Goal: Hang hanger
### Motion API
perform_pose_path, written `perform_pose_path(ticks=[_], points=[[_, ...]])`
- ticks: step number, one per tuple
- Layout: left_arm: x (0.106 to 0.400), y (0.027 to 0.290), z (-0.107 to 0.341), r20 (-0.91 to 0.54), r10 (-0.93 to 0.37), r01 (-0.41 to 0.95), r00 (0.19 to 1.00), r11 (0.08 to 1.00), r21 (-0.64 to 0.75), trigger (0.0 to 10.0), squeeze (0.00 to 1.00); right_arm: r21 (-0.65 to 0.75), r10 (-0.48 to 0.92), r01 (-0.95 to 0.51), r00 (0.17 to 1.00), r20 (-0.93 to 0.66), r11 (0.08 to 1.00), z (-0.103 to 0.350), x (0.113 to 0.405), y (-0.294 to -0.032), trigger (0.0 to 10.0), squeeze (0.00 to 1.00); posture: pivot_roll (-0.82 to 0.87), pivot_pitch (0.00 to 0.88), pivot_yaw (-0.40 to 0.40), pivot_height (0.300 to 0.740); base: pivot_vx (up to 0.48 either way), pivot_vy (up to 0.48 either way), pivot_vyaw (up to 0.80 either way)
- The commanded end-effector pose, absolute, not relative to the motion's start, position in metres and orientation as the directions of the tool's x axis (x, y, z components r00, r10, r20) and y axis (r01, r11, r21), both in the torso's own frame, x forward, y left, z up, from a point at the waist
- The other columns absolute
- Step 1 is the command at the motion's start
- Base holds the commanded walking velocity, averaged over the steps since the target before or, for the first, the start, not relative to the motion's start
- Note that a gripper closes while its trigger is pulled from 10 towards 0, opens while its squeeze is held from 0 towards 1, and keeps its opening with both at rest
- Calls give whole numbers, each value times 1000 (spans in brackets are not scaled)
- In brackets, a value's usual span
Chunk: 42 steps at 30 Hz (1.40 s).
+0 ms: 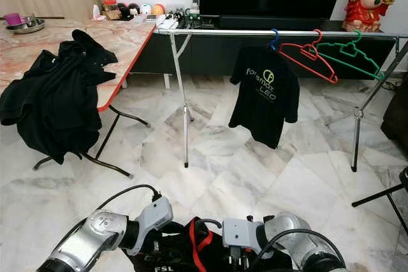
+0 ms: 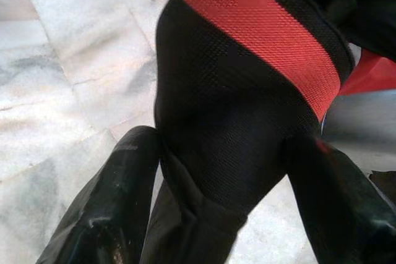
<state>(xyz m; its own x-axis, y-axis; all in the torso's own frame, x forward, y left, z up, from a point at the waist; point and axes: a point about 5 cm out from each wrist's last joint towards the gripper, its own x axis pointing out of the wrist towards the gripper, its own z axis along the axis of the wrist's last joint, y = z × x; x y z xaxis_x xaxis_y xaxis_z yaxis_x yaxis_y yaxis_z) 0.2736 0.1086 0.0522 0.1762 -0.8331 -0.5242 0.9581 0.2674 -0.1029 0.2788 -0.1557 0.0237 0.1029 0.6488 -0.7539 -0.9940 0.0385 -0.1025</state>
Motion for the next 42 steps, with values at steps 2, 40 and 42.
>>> perform_pose_path(ticks=[2, 40, 42], points=[[275, 107, 52, -533, -832, 966, 157, 243, -94, 10000, 0, -142, 685, -989, 135, -716, 46, 34, 288, -149, 0, 0, 71, 28, -32, 740, 0, 0, 0], [285, 97, 48, -467, -863, 956, 193, 273, -109, 0, 0, -162, 729, -984, 166, -664, 77, 45, 298, -139, 0, 0, 64, 35, -25, 740, 0, 0, 0], [286, 97, 49, -460, -866, 956, 197, 274, -106, 0, 0, -162, 726, -984, 167, -667, 78, 45, 298, -139, 0, 0, 62, 36, -26, 740, 0, 0, 0]])
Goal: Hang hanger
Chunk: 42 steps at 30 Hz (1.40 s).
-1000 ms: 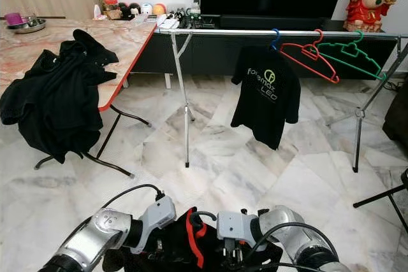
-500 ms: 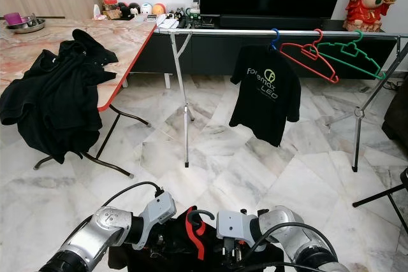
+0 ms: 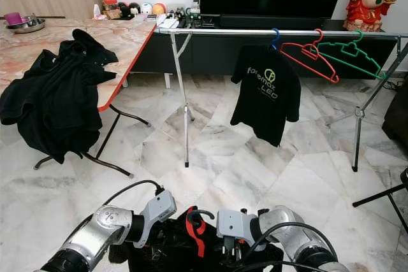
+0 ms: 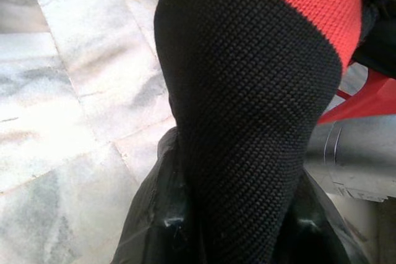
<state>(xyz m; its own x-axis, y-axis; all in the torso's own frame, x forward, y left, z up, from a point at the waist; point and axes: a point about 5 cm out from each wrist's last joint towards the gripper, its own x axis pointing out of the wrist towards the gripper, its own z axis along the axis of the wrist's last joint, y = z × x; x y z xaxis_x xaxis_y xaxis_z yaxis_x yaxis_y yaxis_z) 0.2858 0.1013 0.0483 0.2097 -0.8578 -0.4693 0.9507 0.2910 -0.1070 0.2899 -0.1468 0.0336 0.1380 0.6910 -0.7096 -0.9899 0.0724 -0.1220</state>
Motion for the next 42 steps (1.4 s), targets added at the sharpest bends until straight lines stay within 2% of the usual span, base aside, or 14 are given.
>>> perform_pose_path(ticks=[1, 11, 12, 13, 17, 18, 28, 37, 42], points=[[286, 97, 49, -457, -867, 956, 199, 274, -105, 0, 0, -164, 721, -983, 171, -671, 80, 45, 299, -140, 0, 0, 62, 36, -26, 740, 0, 0, 0], [286, 96, 49, -447, -872, 955, 201, 276, -108, 0, 0, -163, 715, -983, 174, -677, 85, 44, 298, -143, 0, 0, 58, 40, -30, 740, 0, 0, 0], [286, 96, 49, -446, -872, 955, 202, 276, -107, 0, 0, -166, 714, -983, 176, -677, 85, 44, 298, -143, 4588, 0, 58, 40, -30, 740, 0, 0, 0], [286, 96, 49, -445, -873, 955, 203, 277, -107, 0, 0, -168, 712, -982, 180, -678, 88, 43, 299, -143, 10000, 0, 58, 39, -30, 740, 0, 0, 0], [286, 95, 49, -441, -874, 954, 205, 279, -108, 0, 0, -155, 709, -983, 181, -681, 102, 43, 299, -144, 10000, 0, 59, 40, -30, 740, 0, 0, 0], [286, 95, 49, -440, -874, 954, 207, 280, -108, 0, 0, -149, 713, -983, 180, -678, 106, 43, 300, -144, 10000, 1000, 58, 42, -30, 740, 0, 0, 0], [288, 96, 48, -449, -863, 951, 230, 298, -87, 0, 0, -135, 714, -987, 157, -682, 88, 46, 300, -147, 10000, 1000, 51, 44, -28, 740, 0, 0, 0], [295, 104, 41, -520, -783, 928, 340, 371, 49, 0, 0, -135, 709, -987, 156, -688, 87, 60, 309, -158, 10000, 1000, 46, 43, -25, 740, 0, 0, 0], [299, 106, 39, -531, -750, 908, 394, 407, 99, 0, 0, -107, 698, -993, 116, -707, 57, 66, 309, -164, 10000, 1000, 40, 43, -23, 740, 0, 0, 0]])
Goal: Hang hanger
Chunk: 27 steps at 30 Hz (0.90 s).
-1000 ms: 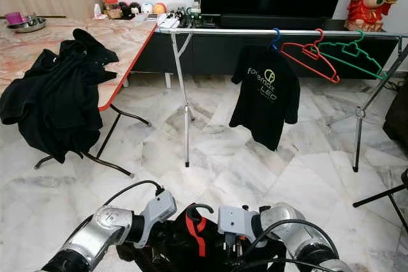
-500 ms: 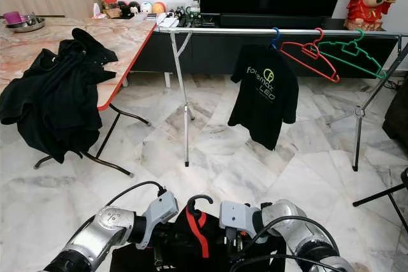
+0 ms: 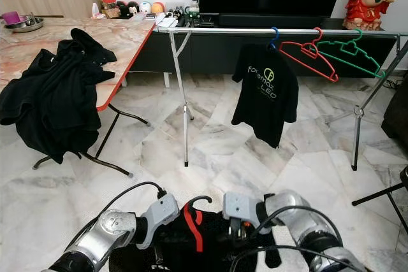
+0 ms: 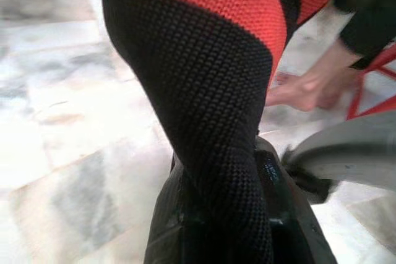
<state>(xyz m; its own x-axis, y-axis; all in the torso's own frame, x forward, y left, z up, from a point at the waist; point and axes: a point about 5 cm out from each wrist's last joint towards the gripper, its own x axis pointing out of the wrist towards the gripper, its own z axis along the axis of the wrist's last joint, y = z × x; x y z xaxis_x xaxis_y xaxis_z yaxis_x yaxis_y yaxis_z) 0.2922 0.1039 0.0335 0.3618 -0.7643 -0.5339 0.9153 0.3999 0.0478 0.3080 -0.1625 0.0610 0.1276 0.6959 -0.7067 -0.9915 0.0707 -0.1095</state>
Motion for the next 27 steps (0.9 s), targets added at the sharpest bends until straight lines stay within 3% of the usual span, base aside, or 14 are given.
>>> perform_pose_path(ticks=[1, 4, 10, 14, 15, 16, 17, 19, 20, 21, 22, 25, 27], points=[[299, 106, 38, -532, -744, 904, 403, 413, 107, 0, 0, -105, 697, -993, 113, -708, 54, 67, 310, -166, 10000, 1000, 40, 43, -23, 740, 0, 0, 0], [302, 108, 36, -524, -725, 883, 447, 450, 132, 0, 0, -106, 693, -993, 114, -712, 54, 73, 311, -172, 10000, 1000, 38, 43, -22, 740, 0, 0, 0], [304, 112, 32, -525, -671, 842, 523, 502, 197, 0, 0, -172, 700, -978, 206, -684, 121, 86, 318, -182, 10000, 1000, 30, 45, -15, 740, 0, 0, 0], [310, 122, 31, -491, -578, 744, 652, 612, 267, 0, 0, -204, 709, -936, 350, -613, 286, 90, 320, -197, 10000, 1000, 21, 45, -8, 740, 0, 0, 0], [310, 124, 31, -481, -563, 725, 672, 631, 275, 0, 0, -201, 710, -929, 367, -601, 310, 87, 318, -199, 10000, 945, 21, 45, -7, 740, 0, 0, 0], [311, 125, 30, -473, -545, 706, 692, 648, 287, 0, 0, -201, 703, -918, 392, -593, 343, 85, 317, -201, 10000, 278, 21, 45, -7, 740, 0, 0, 0], [312, 129, 30, -460, -511, 671, 726, 674, 311, 0, 0, -198, 690, -900, 426, -585, 388, 80, 316, -203, 10000, 0, 21, 44, -5, 740, 0, 0, 0], [315, 135, 32, -428, -442, 595, 788, 725, 347, 0, 0, -209, 650, -849, 509, -564, 485, 71, 314, -207, 10000, 0, 19, 44, -3, 740, 0, 0, 0], [315, 139, 33, -406, -426, 565, 809, 754, 334, 4471, 0, -218, 598, -792, 582, -551, 570, 61, 312, -211, 10000, 0, 22, 43, 0, 740, 0, 0, 0], [314, 143, 34, -370, -412, 529, 833, 789, 312, 10000, 0, -190, 504, -693, 658, -560, 695, 41, 304, -216, 10000, 0, 22, 41, 5, 740, 0, 0, 0], [314, 143, 34, -370, -412, 529, 833, 789, 312, 10000, 0, -190, 504, -693, 658, -560, 695, 41, 304, -216, 10000, 0, 22, 41, 5, 740, 0, 0, 0], [310, 154, 35, -310, -380, 471, 871, 823, 316, 10000, 0, -71, 344, -484, 710, -614, 872, -5, 274, -215, 10000, 0, 25, 31, 20, 740, 0, 0, 0], [310, 157, 35, -302, -370, 459, 879, 830, 318, 10000, 0, -44, 323, -443, 714, -621, 896, -11, 268, -214, 10000, 0, 25, 31, 20, 740, 0, 0, 0]])
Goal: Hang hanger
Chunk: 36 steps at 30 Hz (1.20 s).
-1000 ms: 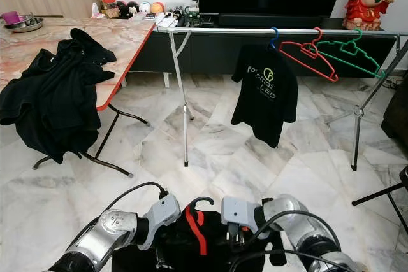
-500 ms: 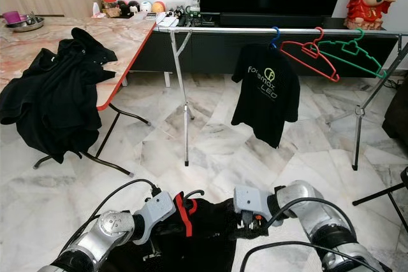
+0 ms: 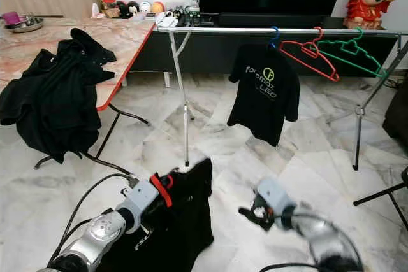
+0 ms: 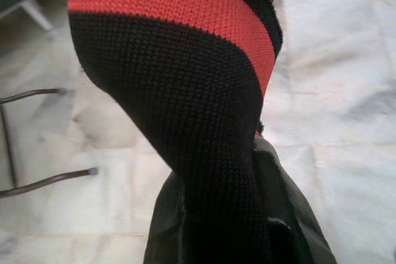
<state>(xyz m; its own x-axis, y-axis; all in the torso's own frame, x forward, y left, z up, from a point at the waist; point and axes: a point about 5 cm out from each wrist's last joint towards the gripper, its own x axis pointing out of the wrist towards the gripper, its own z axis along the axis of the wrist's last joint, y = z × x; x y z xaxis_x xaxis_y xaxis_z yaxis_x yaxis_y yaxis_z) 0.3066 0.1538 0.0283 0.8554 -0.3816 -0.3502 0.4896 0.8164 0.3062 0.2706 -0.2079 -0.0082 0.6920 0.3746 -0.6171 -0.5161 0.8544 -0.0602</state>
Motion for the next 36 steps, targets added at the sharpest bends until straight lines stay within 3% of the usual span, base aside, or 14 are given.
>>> perform_pose_path(ticks=[1, 8, 13, 16, 19, 27, 36], points=[[307, 163, 34, -285, -348, 429, 893, 849, 308, 10000, 0, -11, 255, -341, 723, -642, 940, -26, 255, -212, 10000, 0, 27, 24, 31, 740, 0, 0, 0], [293, 188, 32, -246, -283, 354, 927, 876, 327, 10000, 0, -3, 76, -111, 696, -714, 994, -57, 220, -208, 10000, 0, 23, 8, 45, 740, 0, 0, 0], [278, 195, 25, -218, -230, 274, 948, 942, 196, 10000, 0, 9, -53, 89, 662, -748, 996, -70, 198, -216, 10000, 0, 0, 0, 45, 740, 0, 0, 0], [265, 201, 15, -246, -199, 244, 949, 956, 166, 10000, 0, 11, -76, 133, 635, -769, 991, -76, 186, -216, 10000, 0, -12, 0, 55, 740, 0, 0, 0], [248, 200, 4, -287, -199, 251, 937, 955, 157, 10000, 0, 45, -140, 282, 600, -788, 958, -83, 171, -220, 10000, 0, 0, 0, 46, 740, 0, 0, 0], [222, 202, -8, -319, -119, 158, 940, 982, 99, 10000, 0, 17, -151, 282, 562, -813, 959, -88, 156, -225, 10000, 0, 1, 0, 33, 740, 0, 0, 0], [203, 232, -10, -349, 22, 5, 937, 997, 76, 10000, 0, 37, -113, 256, 546, -830, 966, -93, 151, -213, 10000, 0, 63, 0, 29, 740, 0, 0, 0]])
